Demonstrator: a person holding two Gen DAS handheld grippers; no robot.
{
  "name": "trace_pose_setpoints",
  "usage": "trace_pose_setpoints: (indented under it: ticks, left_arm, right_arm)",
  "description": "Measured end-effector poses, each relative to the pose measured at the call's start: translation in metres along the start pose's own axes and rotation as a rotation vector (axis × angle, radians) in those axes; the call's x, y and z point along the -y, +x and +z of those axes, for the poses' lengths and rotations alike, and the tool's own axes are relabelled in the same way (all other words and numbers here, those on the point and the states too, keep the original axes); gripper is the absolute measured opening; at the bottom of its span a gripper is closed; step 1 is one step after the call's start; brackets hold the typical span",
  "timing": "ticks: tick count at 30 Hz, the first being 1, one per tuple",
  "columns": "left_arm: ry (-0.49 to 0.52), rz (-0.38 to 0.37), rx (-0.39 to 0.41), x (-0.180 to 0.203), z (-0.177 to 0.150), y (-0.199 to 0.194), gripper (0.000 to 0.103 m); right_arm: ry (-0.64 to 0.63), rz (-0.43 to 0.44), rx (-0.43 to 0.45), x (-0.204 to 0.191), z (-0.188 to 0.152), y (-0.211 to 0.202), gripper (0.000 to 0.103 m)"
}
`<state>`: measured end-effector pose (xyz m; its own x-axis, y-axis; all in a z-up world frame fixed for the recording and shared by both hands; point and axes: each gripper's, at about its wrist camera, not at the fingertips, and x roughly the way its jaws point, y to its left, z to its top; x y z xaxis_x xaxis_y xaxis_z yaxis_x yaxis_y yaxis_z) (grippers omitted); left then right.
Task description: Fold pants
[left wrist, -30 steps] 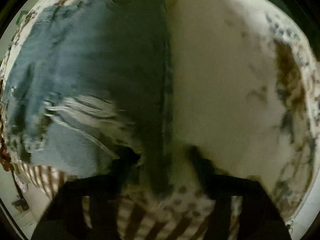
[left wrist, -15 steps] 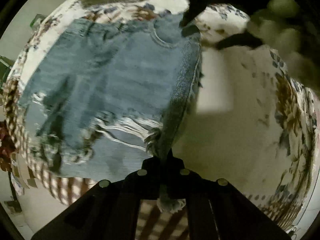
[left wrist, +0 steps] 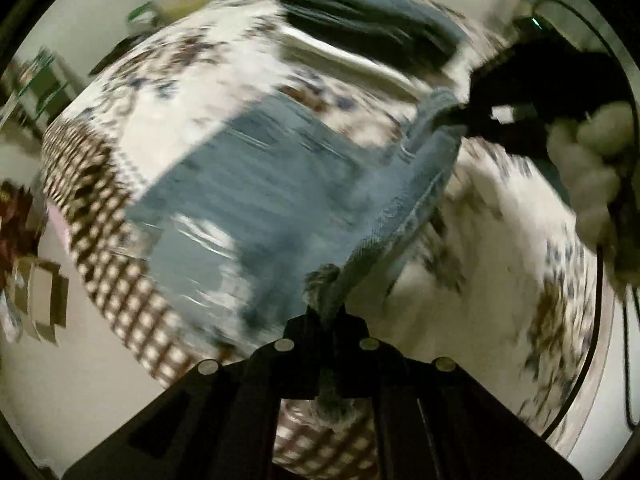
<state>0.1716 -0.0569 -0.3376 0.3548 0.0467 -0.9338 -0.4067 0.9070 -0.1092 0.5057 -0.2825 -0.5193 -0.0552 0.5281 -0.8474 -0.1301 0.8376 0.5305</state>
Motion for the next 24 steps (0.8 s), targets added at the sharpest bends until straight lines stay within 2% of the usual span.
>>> trace_pose_setpoints:
  ticks: [2,3,4,5,6,7,8,12,16,18,19,20,21,23,24]
  left_arm:
    - [-0.052,0.005,0.010,-0.039,0.030,-0.005,0.002]
    - [-0.073,0.010,0.016,-0.041,0.037,0.001,0.002]
    - [-0.094,0.016,0.020,-0.059,0.048,0.004,0.002]
    - [-0.102,0.031,0.021,-0.060,0.051,0.021,0.002]
    - [-0.116,0.051,0.022,-0.088,0.065,0.025,0.002]
    - [-0.124,0.066,0.021,-0.080,0.060,0.046,0.002]
    - [-0.128,0.081,0.014,-0.090,0.064,0.061,0.002]
    - [-0.163,0.124,-0.029,-0.150,0.086,0.110,0.002]
    - [-0.187,0.155,-0.062,-0.174,0.092,0.144,0.004]
    - [-0.224,0.150,-0.062,-0.185,0.093,0.151,0.006]
    - [-0.240,0.144,-0.056,-0.188,0.092,0.150,0.007]
    - [-0.268,0.135,-0.043,-0.192,0.091,0.146,0.007]
    - [-0.292,0.120,-0.032,-0.194,0.089,0.142,0.007]
    - [-0.354,0.115,-0.007,-0.196,0.082,0.128,0.010]
    - [-0.390,0.122,0.011,-0.196,0.076,0.118,0.012]
  right_arm:
    - [-0.052,-0.009,-0.010,-0.049,0.013,0.016,0.007]
    - [-0.077,-0.023,-0.015,-0.073,0.021,0.029,0.007]
    - [-0.089,-0.034,-0.017,-0.087,0.025,0.039,0.007]
    - [-0.101,-0.051,-0.023,-0.107,0.033,0.055,0.007]
    - [-0.104,-0.071,-0.033,-0.124,0.040,0.073,0.007]
    - [-0.107,-0.089,-0.042,-0.138,0.047,0.089,0.007]
    - [-0.111,-0.108,-0.048,-0.149,0.052,0.105,0.007]
    - [-0.132,-0.177,-0.070,-0.172,0.069,0.158,0.007]
    - [-0.131,-0.243,-0.101,-0.179,0.074,0.200,0.009]
    - [-0.128,-0.234,-0.108,-0.175,0.075,0.211,0.018]
    - [-0.124,-0.208,-0.111,-0.173,0.076,0.214,0.029]
    - [-0.125,-0.140,-0.124,-0.173,0.076,0.213,0.046]
    - [-0.132,-0.082,-0.138,-0.171,0.076,0.212,0.054]
    - [-0.161,0.005,-0.129,-0.170,0.071,0.200,0.080]
    - [-0.176,0.027,-0.112,-0.168,0.068,0.192,0.085]
